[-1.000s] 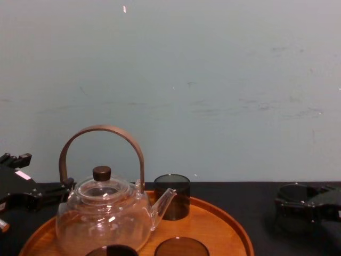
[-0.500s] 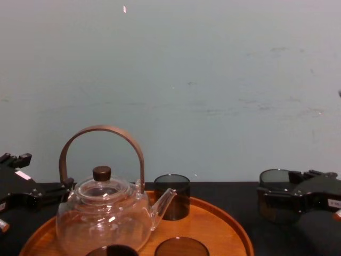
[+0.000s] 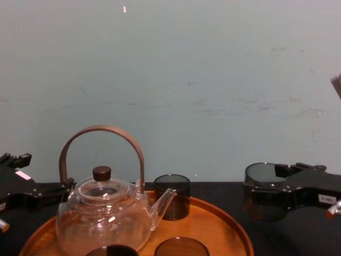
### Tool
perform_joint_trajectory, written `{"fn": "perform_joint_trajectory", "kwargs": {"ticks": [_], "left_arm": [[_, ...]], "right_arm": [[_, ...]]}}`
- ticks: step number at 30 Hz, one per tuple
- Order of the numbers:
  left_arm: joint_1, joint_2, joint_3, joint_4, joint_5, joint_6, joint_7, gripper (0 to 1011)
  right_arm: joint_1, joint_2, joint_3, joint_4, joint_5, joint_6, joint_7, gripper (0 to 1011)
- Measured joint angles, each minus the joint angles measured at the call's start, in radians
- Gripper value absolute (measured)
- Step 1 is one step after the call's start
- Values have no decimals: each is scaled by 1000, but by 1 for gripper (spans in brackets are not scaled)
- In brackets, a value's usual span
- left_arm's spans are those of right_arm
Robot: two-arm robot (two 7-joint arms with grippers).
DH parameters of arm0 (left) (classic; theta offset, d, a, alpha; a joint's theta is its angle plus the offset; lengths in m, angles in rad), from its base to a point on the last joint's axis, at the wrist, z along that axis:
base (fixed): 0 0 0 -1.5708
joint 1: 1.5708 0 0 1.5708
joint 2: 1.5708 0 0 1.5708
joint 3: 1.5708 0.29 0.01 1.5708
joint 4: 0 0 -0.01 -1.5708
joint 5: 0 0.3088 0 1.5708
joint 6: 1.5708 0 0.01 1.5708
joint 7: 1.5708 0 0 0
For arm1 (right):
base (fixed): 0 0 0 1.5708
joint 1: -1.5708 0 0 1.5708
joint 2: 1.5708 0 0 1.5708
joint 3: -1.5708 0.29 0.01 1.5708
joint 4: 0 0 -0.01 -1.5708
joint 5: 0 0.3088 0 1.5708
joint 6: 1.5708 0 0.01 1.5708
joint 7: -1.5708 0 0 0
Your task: Pick up the glass from the table and place it on the tray.
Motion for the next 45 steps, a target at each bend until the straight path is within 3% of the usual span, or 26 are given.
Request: {"fn": "perform_joint_trajectory", "kwargs": {"ticks": [11, 21, 45], "left_arm": [[0, 0, 0, 0, 0, 0, 0, 1009], [0, 0, 0, 0, 0, 0, 0, 1010], [0, 0, 0, 0, 0, 0, 0, 1010]], "right_arm": [[-21, 13, -22, -56, 9, 8, 5, 915], [-18, 17, -35, -63, 17, 5, 8, 915], [49, -22, -80, 43, 14, -24, 23, 915]]}}
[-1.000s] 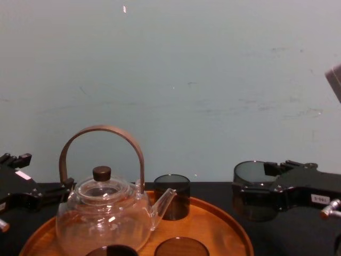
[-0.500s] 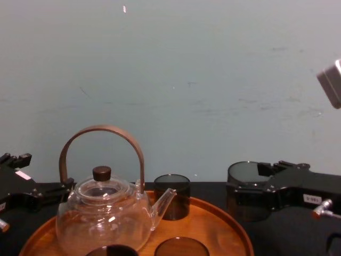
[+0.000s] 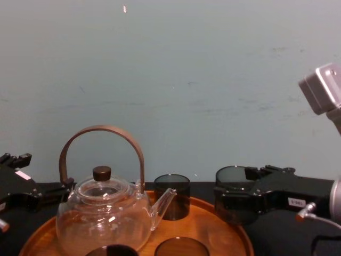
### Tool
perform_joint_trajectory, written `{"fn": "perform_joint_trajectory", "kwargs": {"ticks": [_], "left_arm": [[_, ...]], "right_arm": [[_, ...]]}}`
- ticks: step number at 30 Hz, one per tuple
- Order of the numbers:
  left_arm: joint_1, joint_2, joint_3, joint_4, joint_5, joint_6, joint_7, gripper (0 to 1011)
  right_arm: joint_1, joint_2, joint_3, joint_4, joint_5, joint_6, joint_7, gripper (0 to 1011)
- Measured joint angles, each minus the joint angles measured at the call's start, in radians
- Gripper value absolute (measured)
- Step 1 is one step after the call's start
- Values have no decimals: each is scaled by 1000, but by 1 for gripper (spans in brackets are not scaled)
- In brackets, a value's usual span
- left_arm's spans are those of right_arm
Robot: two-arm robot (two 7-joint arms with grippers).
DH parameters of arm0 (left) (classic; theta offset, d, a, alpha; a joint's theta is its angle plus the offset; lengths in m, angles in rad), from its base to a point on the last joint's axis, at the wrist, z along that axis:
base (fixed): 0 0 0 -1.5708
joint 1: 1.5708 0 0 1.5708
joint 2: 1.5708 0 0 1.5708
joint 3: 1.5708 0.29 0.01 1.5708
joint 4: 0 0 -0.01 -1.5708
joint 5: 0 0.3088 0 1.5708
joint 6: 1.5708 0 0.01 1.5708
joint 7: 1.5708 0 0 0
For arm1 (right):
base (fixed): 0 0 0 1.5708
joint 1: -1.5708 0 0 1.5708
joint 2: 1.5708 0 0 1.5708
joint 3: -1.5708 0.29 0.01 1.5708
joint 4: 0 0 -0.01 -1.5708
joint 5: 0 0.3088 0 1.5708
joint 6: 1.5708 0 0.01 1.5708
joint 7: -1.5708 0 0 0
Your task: Pick up the glass from the table and place it on the tray.
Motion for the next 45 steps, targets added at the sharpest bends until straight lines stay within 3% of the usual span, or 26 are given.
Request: {"fn": "perform_joint_trajectory", "kwargs": {"ticks": [45], "left_arm": [[0, 0, 0, 0, 0, 0, 0, 1009]], "right_arm": [[95, -75, -65, 165, -25, -30, 26, 915]]}}
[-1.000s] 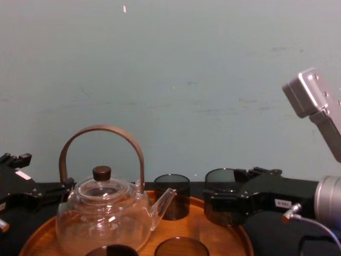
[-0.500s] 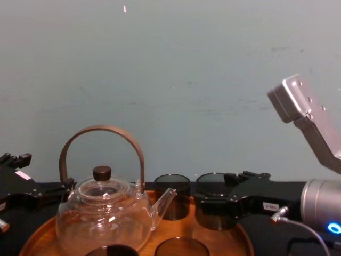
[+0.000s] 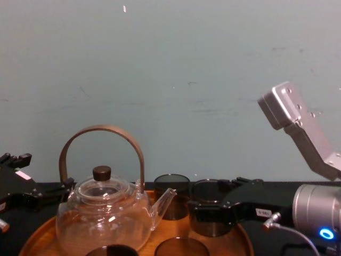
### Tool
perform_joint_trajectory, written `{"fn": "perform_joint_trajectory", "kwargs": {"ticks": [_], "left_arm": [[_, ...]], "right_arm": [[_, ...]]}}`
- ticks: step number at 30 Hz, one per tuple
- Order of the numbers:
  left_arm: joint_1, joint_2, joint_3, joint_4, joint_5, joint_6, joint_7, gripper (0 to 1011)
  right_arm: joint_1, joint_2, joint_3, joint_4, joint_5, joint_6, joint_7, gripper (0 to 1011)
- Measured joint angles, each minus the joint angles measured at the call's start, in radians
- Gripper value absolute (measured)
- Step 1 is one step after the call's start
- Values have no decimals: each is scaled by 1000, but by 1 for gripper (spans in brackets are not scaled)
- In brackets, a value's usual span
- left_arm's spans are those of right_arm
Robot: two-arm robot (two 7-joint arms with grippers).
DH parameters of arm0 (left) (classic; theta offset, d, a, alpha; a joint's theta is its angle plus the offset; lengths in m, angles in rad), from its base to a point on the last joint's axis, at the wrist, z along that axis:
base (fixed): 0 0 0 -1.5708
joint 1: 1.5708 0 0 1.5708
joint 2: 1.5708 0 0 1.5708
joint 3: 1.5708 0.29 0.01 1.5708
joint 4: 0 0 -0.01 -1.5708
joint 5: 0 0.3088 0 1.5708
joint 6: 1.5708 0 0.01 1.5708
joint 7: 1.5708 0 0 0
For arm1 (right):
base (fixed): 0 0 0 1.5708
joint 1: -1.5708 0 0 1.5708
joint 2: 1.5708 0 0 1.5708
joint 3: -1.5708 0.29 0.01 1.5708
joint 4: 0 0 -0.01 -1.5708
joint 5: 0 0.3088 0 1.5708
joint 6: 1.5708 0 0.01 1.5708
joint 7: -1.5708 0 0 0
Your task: Pick up the glass from the table and place it on the tray.
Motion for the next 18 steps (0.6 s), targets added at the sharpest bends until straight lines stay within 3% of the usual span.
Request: {"fn": "perform_joint_trajectory", "kwargs": {"ticks": [18], "left_arm": [[0, 0, 0, 0, 0, 0, 0, 1010]], "right_arm": [[12, -15, -10, 44, -6, 6, 6, 915]]}}
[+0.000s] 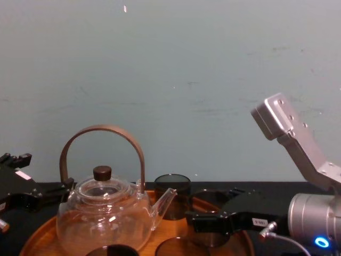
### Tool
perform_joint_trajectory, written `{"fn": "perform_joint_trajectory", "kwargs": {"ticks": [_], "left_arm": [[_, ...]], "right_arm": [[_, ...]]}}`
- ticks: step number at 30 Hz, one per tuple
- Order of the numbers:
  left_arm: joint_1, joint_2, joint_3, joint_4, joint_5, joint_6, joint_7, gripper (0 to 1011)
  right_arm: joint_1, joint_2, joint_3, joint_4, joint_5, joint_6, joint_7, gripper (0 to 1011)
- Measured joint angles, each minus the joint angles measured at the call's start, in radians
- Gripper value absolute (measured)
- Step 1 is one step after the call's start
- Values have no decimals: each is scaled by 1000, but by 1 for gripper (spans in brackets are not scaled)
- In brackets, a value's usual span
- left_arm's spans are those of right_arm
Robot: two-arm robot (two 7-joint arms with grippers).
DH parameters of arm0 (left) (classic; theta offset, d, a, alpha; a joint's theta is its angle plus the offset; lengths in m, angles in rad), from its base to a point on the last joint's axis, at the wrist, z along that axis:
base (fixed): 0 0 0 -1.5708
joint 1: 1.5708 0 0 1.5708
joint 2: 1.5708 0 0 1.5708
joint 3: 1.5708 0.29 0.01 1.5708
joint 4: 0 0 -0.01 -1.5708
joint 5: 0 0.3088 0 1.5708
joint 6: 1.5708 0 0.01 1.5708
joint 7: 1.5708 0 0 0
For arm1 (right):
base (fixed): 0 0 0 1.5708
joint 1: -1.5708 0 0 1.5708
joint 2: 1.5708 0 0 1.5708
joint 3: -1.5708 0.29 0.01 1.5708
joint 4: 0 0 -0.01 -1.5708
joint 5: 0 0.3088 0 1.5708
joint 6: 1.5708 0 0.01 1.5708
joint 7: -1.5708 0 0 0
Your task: Pick up the glass from the table and place it on the tray.
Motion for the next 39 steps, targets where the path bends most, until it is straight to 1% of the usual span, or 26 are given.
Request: {"fn": "perform_joint_trajectory", "kwargs": {"ticks": [28, 30, 32, 39], "left_arm": [[0, 0, 0, 0, 0, 0, 0, 1009], [0, 0, 0, 0, 0, 0, 0, 1010], [0, 0, 0, 0, 0, 0, 0, 1010], [0, 0, 0, 0, 0, 0, 0, 1010]], "right_arm": [[2, -4, 0, 5, -3, 3, -3, 915], [2, -4, 0, 5, -3, 3, -3, 941], [2, -3, 0, 5, -3, 3, -3, 1000], [2, -3, 0, 4, -3, 3, -3, 1002]]}}
